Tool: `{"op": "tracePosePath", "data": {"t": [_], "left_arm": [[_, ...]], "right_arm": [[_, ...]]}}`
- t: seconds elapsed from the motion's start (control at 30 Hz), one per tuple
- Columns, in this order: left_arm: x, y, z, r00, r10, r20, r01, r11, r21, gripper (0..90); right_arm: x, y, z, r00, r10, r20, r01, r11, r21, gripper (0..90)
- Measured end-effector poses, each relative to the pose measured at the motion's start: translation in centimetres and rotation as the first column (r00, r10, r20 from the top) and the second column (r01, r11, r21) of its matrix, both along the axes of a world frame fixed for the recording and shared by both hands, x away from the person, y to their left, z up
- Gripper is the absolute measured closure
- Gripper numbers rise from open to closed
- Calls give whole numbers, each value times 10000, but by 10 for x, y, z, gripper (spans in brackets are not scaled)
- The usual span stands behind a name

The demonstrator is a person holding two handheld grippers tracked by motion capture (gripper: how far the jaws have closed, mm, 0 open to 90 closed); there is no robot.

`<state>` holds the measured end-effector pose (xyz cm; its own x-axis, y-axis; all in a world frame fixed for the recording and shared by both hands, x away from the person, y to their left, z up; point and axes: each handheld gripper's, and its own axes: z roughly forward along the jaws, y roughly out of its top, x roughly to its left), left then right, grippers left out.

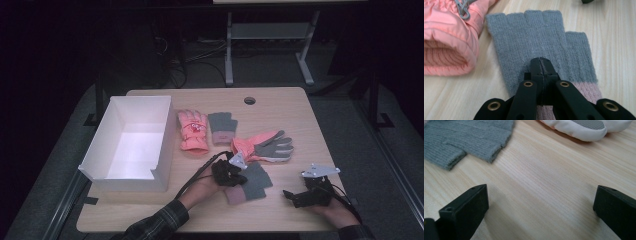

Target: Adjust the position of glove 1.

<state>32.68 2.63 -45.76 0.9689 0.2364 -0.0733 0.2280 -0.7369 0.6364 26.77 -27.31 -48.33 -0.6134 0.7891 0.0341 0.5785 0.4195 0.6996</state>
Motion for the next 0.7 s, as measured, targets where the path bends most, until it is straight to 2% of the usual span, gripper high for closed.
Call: {"op": "tracePosePath", "data": {"t": [0.23, 0.4, 0.47, 0.5, 0.7], "left_arm": [[-11, 18, 1, 9998, 150, -141, -149, 9999, 59, 897], [-15, 34, 0, 9987, 440, -256, -445, 9989, -176, 897], [-18, 41, 0, 9988, 437, -219, -438, 9990, -84, 897], [-21, 44, 0, 9982, 555, -248, -559, 9983, -171, 896], [-25, 51, 0, 9984, 545, -177, -547, 9984, -148, 896]], "right_arm": [[0, 0, 0, 10000, -1, 0, 1, 10000, 0, 0], [0, 0, 0, 10000, -2, 0, 2, 10000, 0, 0], [0, 0, 0, 10000, 0, 1, 0, 10000, -1, 0], [0, 0, 0, 10000, -1, 0, 1, 10000, 0, 0], [0, 0, 0, 10000, -5, 1, 5, 10000, -2, 0]]}}
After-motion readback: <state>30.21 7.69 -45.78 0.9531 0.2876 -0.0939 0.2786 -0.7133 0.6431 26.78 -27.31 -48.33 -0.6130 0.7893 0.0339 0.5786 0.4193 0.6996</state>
